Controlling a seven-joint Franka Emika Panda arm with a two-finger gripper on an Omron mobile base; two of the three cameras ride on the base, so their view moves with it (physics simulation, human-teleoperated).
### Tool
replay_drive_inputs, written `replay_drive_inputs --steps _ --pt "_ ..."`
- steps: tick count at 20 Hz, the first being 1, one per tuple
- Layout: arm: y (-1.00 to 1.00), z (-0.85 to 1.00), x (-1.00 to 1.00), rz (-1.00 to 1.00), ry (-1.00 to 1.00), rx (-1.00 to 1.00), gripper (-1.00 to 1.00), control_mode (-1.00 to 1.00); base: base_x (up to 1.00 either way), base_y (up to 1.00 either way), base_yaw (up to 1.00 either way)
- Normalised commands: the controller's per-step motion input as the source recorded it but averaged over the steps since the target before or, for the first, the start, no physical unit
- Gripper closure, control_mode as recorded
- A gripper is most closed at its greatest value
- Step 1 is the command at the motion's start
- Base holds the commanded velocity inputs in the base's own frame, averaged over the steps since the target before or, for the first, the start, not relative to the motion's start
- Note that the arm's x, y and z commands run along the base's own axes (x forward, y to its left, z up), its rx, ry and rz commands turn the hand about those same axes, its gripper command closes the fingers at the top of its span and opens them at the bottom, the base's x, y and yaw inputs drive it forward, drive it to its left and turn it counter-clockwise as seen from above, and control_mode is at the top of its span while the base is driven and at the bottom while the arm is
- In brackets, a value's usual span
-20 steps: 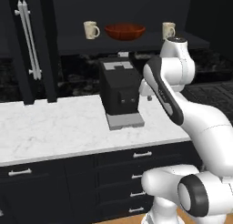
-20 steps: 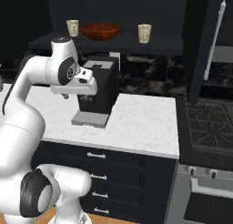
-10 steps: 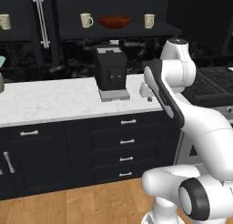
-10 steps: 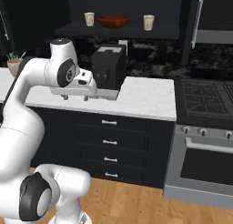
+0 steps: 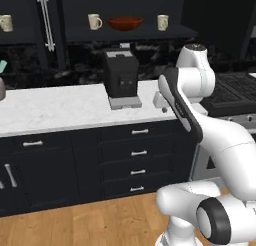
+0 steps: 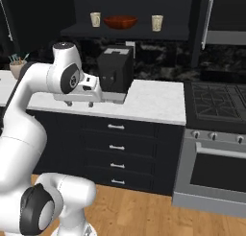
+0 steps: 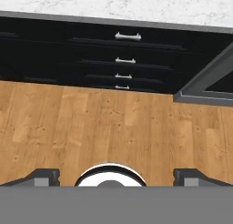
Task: Gather all objects into one cabinet and sort the glasses and bowls to opposite sides.
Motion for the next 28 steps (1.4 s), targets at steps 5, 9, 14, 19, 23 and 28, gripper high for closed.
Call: replay_drive_inputs --steps 5,9,14,19,23,28 --pt "0.00 0.00 0.00 0.00 0.00 0.00 -1.00 1.00 -0.83 0.00 0.00" --pt "0.00 0.00 0.00 0.00 0.00 0.00 -1.00 1.00 -0.22 0.00 0.00" --pt "0.00 0.00 0.00 0.00 0.00 0.00 -1.00 1.00 0.00 -0.17 -0.01" --pt "0.00 0.00 0.00 0.00 0.00 0.00 -1.00 1.00 0.00 -0.62 -0.03" --pt "0.00 0.00 0.00 0.00 0.00 0.00 -1.00 1.00 0.00 -0.07 0.00" --pt "0.00 0.00 0.00 0.00 0.00 0.00 -1.00 1.00 -0.16 0.36 0.00"
